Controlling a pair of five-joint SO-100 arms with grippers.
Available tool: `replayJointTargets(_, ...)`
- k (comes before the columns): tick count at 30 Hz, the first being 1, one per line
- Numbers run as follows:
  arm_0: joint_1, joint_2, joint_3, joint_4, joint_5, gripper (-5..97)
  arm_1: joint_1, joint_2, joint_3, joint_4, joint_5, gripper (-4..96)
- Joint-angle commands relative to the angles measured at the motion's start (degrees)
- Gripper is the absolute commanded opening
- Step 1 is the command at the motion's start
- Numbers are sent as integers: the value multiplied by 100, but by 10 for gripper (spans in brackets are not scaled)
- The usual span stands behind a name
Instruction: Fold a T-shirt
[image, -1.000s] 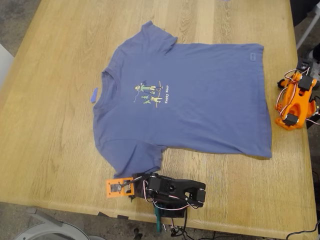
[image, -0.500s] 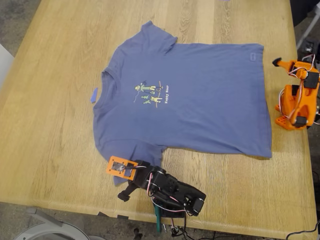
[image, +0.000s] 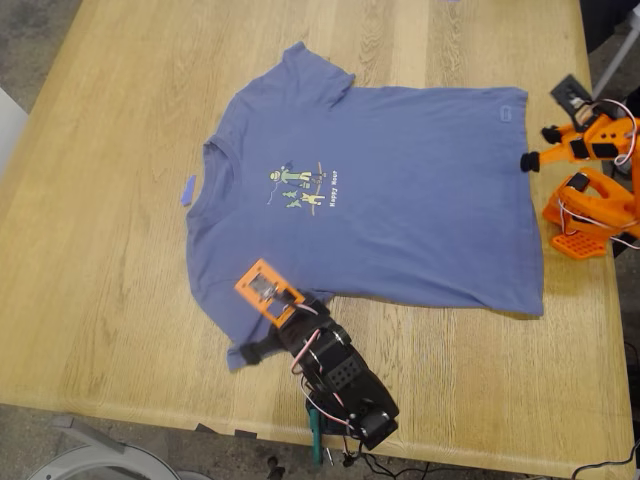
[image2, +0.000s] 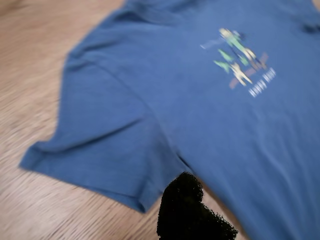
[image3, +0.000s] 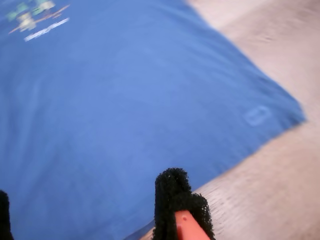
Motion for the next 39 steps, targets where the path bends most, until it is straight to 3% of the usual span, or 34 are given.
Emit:
replayJointTargets(1, 809, -475, -281, -132, 439, 611, -1028, -791, -308, -299, -18, 415)
replayJointTargets(9, 1187, -1978, 167, -2364, 571, 611, -2900, -2936, -325, -2355, 255, 399)
replayJointTargets(17, 782, -3296, 316, -4324, 466, 608, -2681, -4588, -211, -4781, 369, 384)
replayJointTargets(21, 431, -3858, 316, -5150, 791, 615, -2593, -5124, -132, -5616, 404, 377)
replayJointTargets(28, 97, -5071, -53, -6460, 923, 615, -2417, -5722, -105, -6460, 624, 355)
replayJointTargets(39, -9, -7488, -2206, -7022, 756, 596, -2461, -6636, -791, -6688, 677, 341)
